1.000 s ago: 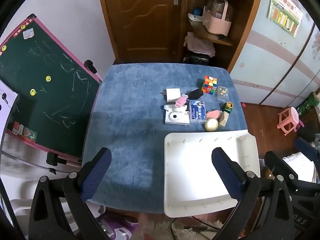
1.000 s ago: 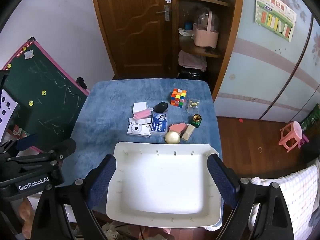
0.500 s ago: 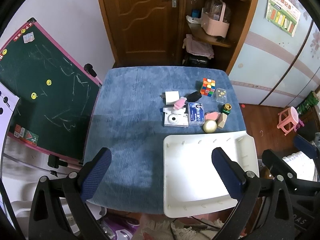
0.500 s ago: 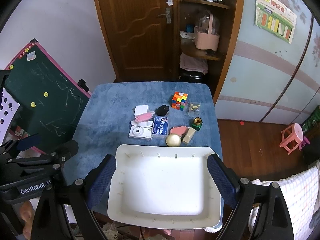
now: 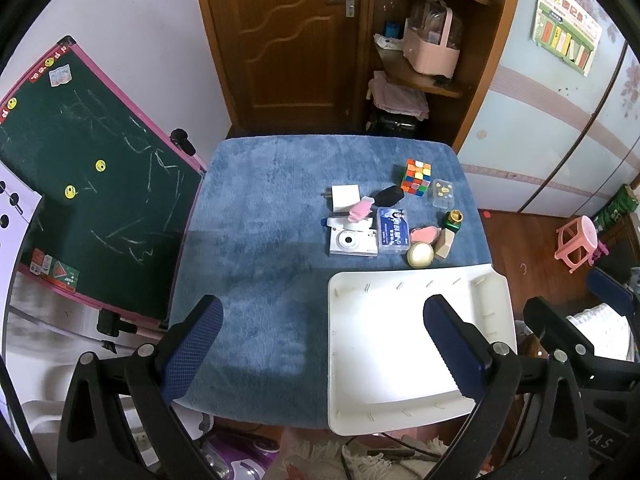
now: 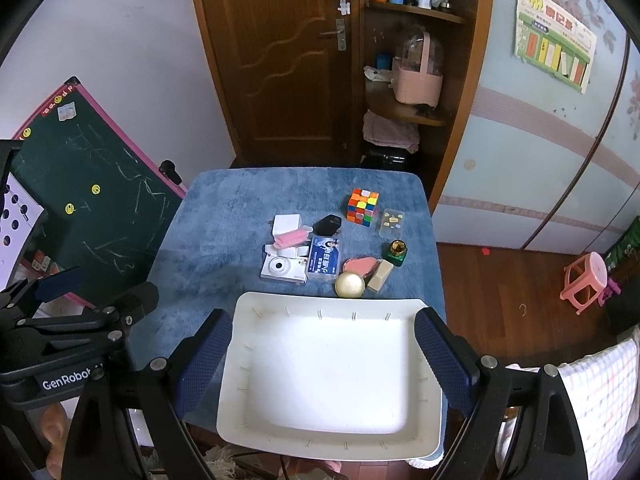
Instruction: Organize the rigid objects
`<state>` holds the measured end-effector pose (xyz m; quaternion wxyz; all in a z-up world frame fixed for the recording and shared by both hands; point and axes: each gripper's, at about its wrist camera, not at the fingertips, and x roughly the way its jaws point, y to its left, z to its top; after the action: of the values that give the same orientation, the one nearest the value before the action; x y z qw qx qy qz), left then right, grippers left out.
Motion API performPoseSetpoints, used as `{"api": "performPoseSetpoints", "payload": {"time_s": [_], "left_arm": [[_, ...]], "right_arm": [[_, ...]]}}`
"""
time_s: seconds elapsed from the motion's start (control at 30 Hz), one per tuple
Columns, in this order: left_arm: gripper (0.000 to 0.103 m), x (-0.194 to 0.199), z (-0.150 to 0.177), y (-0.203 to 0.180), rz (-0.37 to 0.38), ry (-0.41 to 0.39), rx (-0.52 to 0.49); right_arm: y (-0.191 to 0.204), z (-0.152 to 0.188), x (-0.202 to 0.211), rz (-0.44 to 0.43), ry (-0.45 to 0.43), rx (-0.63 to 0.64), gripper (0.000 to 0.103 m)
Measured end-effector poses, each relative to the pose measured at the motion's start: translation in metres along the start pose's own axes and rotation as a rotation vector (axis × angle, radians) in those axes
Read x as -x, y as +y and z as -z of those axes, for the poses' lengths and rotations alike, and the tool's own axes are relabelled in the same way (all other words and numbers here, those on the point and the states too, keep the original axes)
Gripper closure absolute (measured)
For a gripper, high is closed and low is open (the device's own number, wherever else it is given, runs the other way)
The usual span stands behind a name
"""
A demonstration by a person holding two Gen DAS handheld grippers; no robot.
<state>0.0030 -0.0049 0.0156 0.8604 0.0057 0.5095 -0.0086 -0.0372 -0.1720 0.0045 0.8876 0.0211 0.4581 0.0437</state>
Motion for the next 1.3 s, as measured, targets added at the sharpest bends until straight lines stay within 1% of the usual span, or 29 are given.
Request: {"api": "performPoseSetpoints", "payload": {"time_s": [0.13, 0.37, 0.43, 0.53, 0.6, 0.8, 0.87, 1.17, 1.2, 1.3], "left_arm": [[0.003, 0.000, 0.001, 0.001, 0.001, 0.001, 0.002], [0.003, 0.001, -0.011, -0.001, 0.001, 0.002, -0.002], [0.003, 0.003, 0.000, 0.000, 0.001, -0.001, 0.002], [0.003, 0.005, -0.005, 0.000, 0.000, -0.002, 0.003], [0.003, 0.002, 0.000, 0.001, 0.001, -0.002, 0.002], [0.003, 0.005, -0.009, 0.000, 0.001, 0.000, 0.003], [0.003, 0.002, 0.001, 0.001, 0.002, -0.004, 0.002], [0.003, 0.006, -0.005, 0.001, 0.003, -0.005, 0.003], [0.003, 0.003, 0.001, 0.001, 0.001, -0.005, 0.003], [0.003, 0.004, 0.000, 0.001, 0.001, -0.005, 0.003]], "right_arm": [[0.001, -0.001, 0.001, 0.002, -0.005, 0.000, 0.010], [0.000, -0.001, 0.005, 0.002, -0.011, -0.001, 0.010], [0.001, 0.000, 0.005, 0.003, -0.011, -0.001, 0.010], [0.001, 0.000, 0.005, 0.003, -0.013, 0.000, 0.010], [0.001, -0.001, 0.005, 0.002, -0.013, 0.000, 0.010], [0.001, -0.001, 0.005, 0.003, -0.014, -0.001, 0.010], [0.001, -0.001, 0.005, 0.005, -0.016, -0.001, 0.010], [0.001, -0.001, 0.006, 0.005, -0.018, -0.001, 0.010], [0.001, -0.001, 0.006, 0.005, -0.018, -0.001, 0.010], [0.001, -0.001, 0.006, 0.005, -0.019, -0.002, 0.010]]}}
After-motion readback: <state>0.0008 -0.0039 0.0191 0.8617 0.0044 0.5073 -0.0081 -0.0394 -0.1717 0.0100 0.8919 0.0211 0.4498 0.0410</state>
